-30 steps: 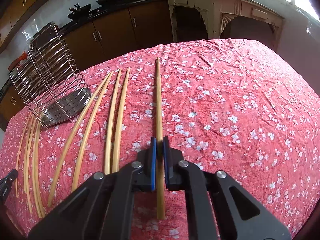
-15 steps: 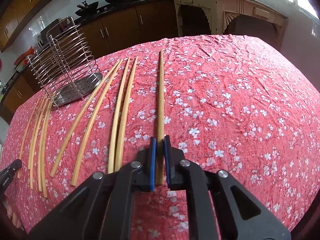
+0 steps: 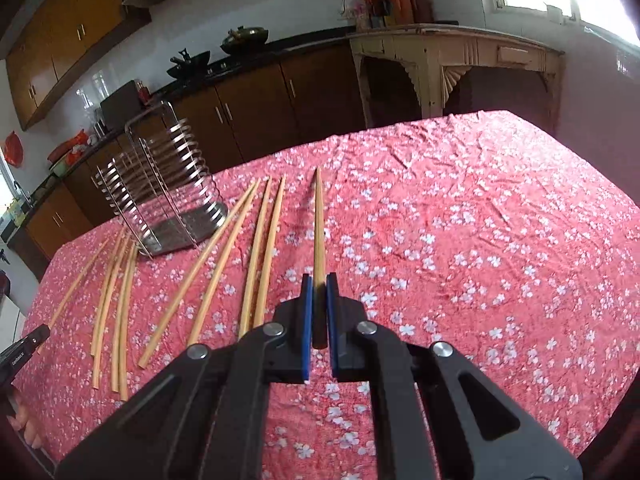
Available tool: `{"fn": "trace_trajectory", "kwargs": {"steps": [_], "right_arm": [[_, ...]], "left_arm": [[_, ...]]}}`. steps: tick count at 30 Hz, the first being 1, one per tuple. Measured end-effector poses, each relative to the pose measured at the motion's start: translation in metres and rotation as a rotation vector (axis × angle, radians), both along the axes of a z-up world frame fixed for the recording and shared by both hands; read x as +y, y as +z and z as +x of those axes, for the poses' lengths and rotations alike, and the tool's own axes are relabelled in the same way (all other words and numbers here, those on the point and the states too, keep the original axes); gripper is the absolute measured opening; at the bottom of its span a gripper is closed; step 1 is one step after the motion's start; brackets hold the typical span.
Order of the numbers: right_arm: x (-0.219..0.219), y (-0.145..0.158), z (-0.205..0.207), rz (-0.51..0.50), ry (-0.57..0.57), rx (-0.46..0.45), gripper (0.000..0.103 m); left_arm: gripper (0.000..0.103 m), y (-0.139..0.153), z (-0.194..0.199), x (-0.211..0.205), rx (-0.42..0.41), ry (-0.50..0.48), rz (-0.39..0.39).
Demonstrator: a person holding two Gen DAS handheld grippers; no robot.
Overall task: Organize utensils
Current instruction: 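Grasp a wooden chopstick with the right tool while the left tool grasps another chopstick, then lift both held chopsticks upright and carry them over the wire holder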
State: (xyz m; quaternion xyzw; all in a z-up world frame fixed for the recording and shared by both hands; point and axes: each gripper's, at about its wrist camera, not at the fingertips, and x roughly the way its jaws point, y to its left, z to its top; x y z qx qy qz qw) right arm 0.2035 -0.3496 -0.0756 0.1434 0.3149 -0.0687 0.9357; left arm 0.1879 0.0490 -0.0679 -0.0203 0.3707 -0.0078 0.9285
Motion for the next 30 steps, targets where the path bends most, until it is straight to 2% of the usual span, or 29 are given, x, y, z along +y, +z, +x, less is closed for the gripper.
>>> {"fn": "trace_trajectory", "kwargs": {"steps": [7,14,25,30], "right_arm": [[-0.004,0.047,-0.013,-0.014,-0.019,-0.186,0.008],[-0.006,0.078,-0.009,-0.018,-0.027,-0.293,0.008],[0.002,0.111,0.011,-0.074,-0.018,-0.367,0.008],[-0.003,0.136,0.024,-0.084,-0.028,-0.382,0.008]], "left_arm": [[0.007,0.055,-0.01,0.012,-0.183,0.022,-0.065],[0.007,0.088,-0.008,0.017,-0.288,0.042,-0.089],[0.007,0.112,0.017,0.029,-0.329,0.081,-0.078],[0.007,0.127,0.027,0.03,-0.359,0.098,-0.027]]}}
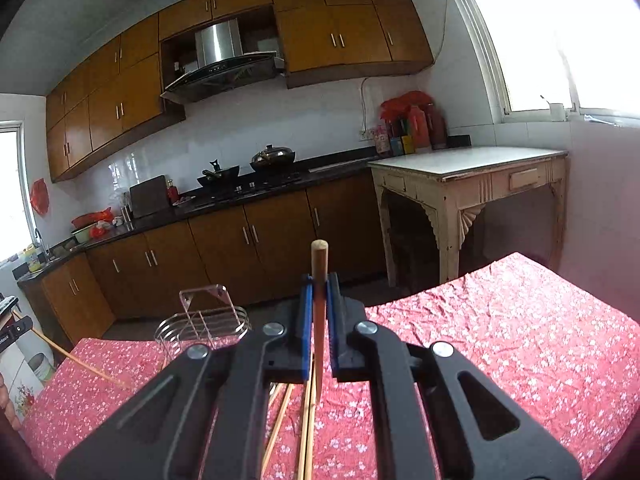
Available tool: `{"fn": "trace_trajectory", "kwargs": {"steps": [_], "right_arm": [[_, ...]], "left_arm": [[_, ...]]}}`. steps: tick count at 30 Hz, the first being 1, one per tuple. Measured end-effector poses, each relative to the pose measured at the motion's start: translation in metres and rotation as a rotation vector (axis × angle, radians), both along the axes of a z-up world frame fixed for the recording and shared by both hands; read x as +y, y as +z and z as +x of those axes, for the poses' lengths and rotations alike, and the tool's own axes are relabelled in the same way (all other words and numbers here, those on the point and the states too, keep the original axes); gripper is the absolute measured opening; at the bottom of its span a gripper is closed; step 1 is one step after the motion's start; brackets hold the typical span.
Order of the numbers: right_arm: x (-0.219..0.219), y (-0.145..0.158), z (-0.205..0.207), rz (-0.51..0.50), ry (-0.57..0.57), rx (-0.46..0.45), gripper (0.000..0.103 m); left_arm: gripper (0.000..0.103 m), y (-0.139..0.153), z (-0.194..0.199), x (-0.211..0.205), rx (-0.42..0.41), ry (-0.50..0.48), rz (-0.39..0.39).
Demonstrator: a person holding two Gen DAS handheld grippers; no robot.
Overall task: Organize utensils
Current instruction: 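Lift both held chopsticks upright and carry them over the wire holder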
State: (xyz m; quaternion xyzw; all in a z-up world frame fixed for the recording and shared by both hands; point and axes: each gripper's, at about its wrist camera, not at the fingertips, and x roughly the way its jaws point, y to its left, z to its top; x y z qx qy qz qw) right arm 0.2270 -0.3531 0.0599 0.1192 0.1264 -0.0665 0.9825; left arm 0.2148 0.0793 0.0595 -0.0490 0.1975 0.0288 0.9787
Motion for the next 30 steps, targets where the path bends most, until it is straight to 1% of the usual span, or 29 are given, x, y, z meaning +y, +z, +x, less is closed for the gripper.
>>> {"fn": "trace_trajectory", "kwargs": {"steps": [4,6,9,11,13,14,16,18,21,25,26,30], "right_arm": [[-0.003,0.027,0.008,0.008,0.007,-0.017,0.008],[-0.003,0.045,0.011,0.012,0.018,-0.033,0.008],[0.002,0.076,0.012,0.004,0.034,-0.075,0.008],[0.007,0.096,0.013,0.007,0.061,-0.103,0.008],[0.012,0.11,0.018,0.021,0.1,-0.116,0.008],[0.015,0.114,0.021,0.028,0.119,-0.115,0.008],[0.022,0.117,0.031,0.033,0.157,-0.103,0.008],[0.03,0.114,0.041,0.025,0.187,-0.09,0.008],[0.045,0.105,0.053,0.012,0.216,-0.061,0.008],[0.056,0.085,0.073,0.006,0.241,-0.008,0.008],[0.057,0.08,0.078,0.01,0.246,0.005,0.008],[0.06,0.06,0.095,0.025,0.26,0.057,0.008]], "left_arm": [[0.007,0.02,0.003,-0.005,-0.031,0.001,0.028],[0.007,0.031,0.004,-0.008,-0.046,-0.003,0.028],[0.007,0.056,0.004,-0.016,-0.082,-0.023,0.015],[0.007,0.079,0.004,-0.026,-0.114,-0.051,-0.005],[0.007,0.094,0.004,-0.033,-0.139,-0.074,-0.025],[0.007,0.106,0.005,-0.04,-0.158,-0.094,-0.047],[0.007,0.12,0.007,-0.052,-0.187,-0.132,-0.089],[0.007,0.125,0.01,-0.064,-0.203,-0.158,-0.112],[0.007,0.119,0.022,-0.085,-0.203,-0.181,-0.109],[0.007,0.093,0.045,-0.103,-0.133,-0.198,-0.11],[0.007,0.082,0.053,-0.107,-0.111,-0.196,-0.104],[0.007,0.061,0.07,-0.112,-0.048,-0.19,-0.103]]}}
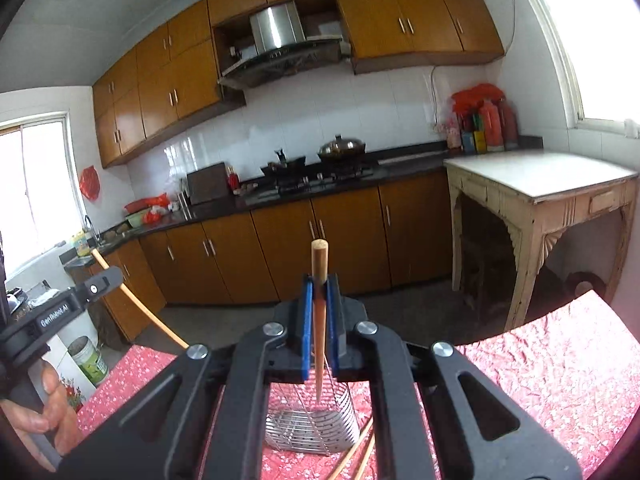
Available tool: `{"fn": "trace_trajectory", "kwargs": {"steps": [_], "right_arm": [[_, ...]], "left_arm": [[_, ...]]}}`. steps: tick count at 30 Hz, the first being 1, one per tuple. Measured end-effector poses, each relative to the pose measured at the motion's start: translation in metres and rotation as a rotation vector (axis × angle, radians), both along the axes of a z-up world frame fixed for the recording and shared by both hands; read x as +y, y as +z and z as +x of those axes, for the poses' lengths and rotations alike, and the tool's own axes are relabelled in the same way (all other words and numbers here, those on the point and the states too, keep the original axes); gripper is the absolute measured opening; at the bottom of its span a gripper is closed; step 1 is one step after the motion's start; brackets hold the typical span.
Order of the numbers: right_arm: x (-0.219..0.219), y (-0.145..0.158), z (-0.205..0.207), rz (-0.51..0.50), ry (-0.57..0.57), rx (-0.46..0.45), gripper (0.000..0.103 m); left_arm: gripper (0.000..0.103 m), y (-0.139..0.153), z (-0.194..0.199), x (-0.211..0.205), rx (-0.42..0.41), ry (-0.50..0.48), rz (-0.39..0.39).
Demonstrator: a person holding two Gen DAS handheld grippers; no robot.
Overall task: Organize utensils
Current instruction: 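Lift both held chopsticks upright and carry them over the wire holder, then lower the chopsticks into the wire holder and open both tools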
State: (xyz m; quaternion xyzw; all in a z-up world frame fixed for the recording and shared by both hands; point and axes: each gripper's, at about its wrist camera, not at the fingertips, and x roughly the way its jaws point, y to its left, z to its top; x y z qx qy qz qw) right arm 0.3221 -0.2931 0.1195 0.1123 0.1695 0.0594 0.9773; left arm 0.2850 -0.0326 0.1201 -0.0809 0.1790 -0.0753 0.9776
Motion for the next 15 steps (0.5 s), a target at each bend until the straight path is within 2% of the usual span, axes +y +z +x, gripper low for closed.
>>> {"fn": "trace_trajectory", "kwargs": {"steps": [10,13,15], "right_arm": [[-0.008,-0.039,0.034,0.035,-0.015,0.104,0.008],[-0.012,-0.042,0.031,0.023,-0.038,0.101,0.012],[-0.017,-0.041,0.025,0.027,-0.058,0.093,0.02]], "left_arm": [[0.007,-0.03,0.021,0.0,0.092,0.015,0.032],[0.007,-0.03,0.022,0.002,0.104,0.028,0.044],[0.008,-0.029,0.02,0.005,0.106,0.043,0.044]]}}
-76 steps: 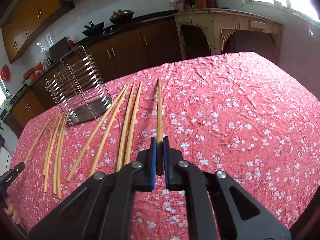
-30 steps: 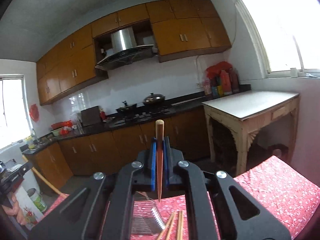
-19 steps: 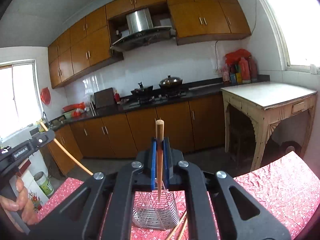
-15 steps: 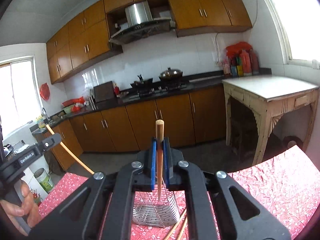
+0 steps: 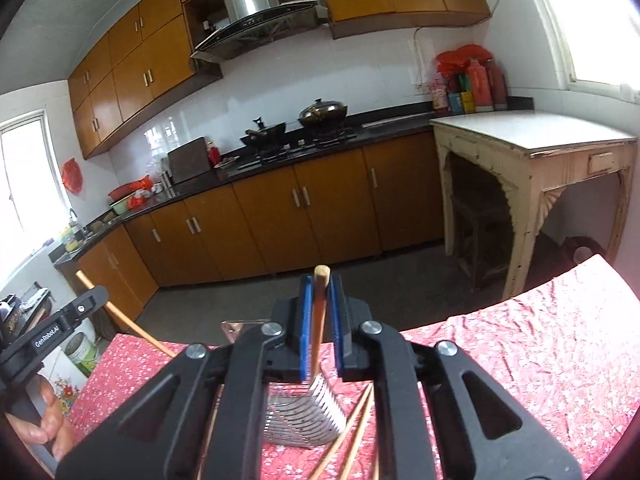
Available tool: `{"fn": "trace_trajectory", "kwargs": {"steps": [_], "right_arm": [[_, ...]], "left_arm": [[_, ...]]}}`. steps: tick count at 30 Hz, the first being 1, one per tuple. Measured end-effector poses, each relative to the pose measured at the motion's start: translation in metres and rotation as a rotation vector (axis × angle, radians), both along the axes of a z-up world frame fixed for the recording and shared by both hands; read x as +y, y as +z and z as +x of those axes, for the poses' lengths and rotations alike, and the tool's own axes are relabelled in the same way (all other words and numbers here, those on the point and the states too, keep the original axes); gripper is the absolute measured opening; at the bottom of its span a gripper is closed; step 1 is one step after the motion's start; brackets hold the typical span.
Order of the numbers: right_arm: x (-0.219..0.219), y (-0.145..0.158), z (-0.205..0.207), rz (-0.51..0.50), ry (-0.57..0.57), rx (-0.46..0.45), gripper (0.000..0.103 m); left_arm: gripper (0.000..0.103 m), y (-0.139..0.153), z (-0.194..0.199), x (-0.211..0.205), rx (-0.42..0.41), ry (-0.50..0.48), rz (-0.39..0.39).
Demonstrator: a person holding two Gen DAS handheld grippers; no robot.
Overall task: Organize utensils
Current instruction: 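Lower the chopsticks into the wire holder and open both tools, then grasp a loose chopstick with the right tool while the left tool grasps another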
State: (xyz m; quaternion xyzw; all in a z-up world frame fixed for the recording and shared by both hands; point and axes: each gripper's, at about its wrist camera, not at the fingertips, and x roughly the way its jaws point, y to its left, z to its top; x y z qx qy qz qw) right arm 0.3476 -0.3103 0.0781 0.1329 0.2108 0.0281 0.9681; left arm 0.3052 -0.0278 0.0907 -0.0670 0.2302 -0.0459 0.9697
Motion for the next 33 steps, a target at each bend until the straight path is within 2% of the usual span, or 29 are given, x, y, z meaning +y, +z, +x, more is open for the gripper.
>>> {"fn": "trace_trajectory", "kwargs": {"steps": [3,5,6,11,15,17,22,26,29,33], "right_arm": [[-0.013,0.003,-0.014,0.014,-0.038,-0.022,0.034],[-0.021,0.004,-0.025,0.023,-0.059,-0.033,0.036],[-0.026,0.004,-0.032,0.03,-0.068,-0.038,0.037],[-0.049,-0.005,-0.066,0.049,-0.127,-0.035,0.037],[-0.062,-0.038,-0.089,0.059,-0.151,0.044,0.037],[-0.06,-0.061,-0.097,0.041,-0.15,0.096,0.037],[-0.043,-0.129,-0.108,0.005,-0.095,0.273,0.035],[-0.022,-0.174,-0.111,0.006,-0.027,0.383,0.02],[-0.011,-0.194,-0.11,0.02,0.005,0.435,0.015],[-0.003,-0.201,-0.108,0.013,0.029,0.451,0.014]], "left_arm": [[0.015,0.004,-0.005,0.009,0.005,0.024,-0.012],[0.032,0.007,-0.012,0.015,-0.003,0.04,-0.016],[0.034,0.009,-0.018,0.02,-0.015,0.049,-0.016],[0.038,0.016,-0.047,0.043,-0.044,0.066,-0.038],[0.044,0.005,-0.078,0.066,-0.056,0.098,-0.018],[0.045,-0.012,-0.091,0.076,-0.038,0.113,0.006],[0.045,-0.069,-0.104,0.084,0.066,0.114,0.06],[0.045,-0.123,-0.104,0.078,0.174,0.079,0.069],[0.045,-0.149,-0.102,0.074,0.232,0.051,0.077],[0.045,-0.164,-0.104,0.069,0.263,0.024,0.087]]}}
